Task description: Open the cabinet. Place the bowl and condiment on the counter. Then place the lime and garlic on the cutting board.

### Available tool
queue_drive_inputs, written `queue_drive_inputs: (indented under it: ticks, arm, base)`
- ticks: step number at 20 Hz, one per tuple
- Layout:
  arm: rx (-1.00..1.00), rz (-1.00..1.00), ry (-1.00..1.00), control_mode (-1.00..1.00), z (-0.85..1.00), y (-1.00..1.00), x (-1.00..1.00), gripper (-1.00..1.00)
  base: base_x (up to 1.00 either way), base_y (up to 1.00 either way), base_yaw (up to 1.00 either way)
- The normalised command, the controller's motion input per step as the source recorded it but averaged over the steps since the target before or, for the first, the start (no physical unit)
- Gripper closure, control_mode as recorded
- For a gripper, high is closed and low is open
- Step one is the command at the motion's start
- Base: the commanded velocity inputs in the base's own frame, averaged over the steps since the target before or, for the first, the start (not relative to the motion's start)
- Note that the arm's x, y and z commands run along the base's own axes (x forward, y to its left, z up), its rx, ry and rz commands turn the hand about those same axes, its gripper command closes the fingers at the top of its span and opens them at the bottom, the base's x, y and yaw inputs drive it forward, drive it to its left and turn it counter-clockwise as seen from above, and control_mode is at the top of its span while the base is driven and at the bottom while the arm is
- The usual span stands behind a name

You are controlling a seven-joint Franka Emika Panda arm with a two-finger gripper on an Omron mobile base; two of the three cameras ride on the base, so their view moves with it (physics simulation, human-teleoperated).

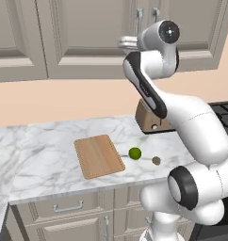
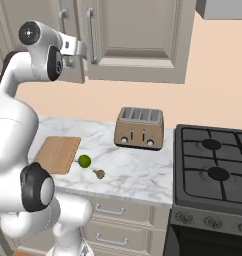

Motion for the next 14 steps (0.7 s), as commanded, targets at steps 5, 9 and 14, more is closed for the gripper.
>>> queue_drive_inputs:
  ticks: [5, 9, 14]
  arm:
    - [-0.05, -0.05, 0.00, -1.00, 0.00, 0.42, -0.04, 1.00]
    - [-0.10, -0.13, -0.03, -1.00, 0.00, 0.81, 0.00, 1.00]
    - [-0.09, -0.14, -0.01, -1.00, 0.00, 0.83, -0.06, 1.00]
  base:
    - [0.00, 0.00, 0.00]
    - [0.00, 0.00, 0.00]
    - [0.00, 0.00, 0.00]
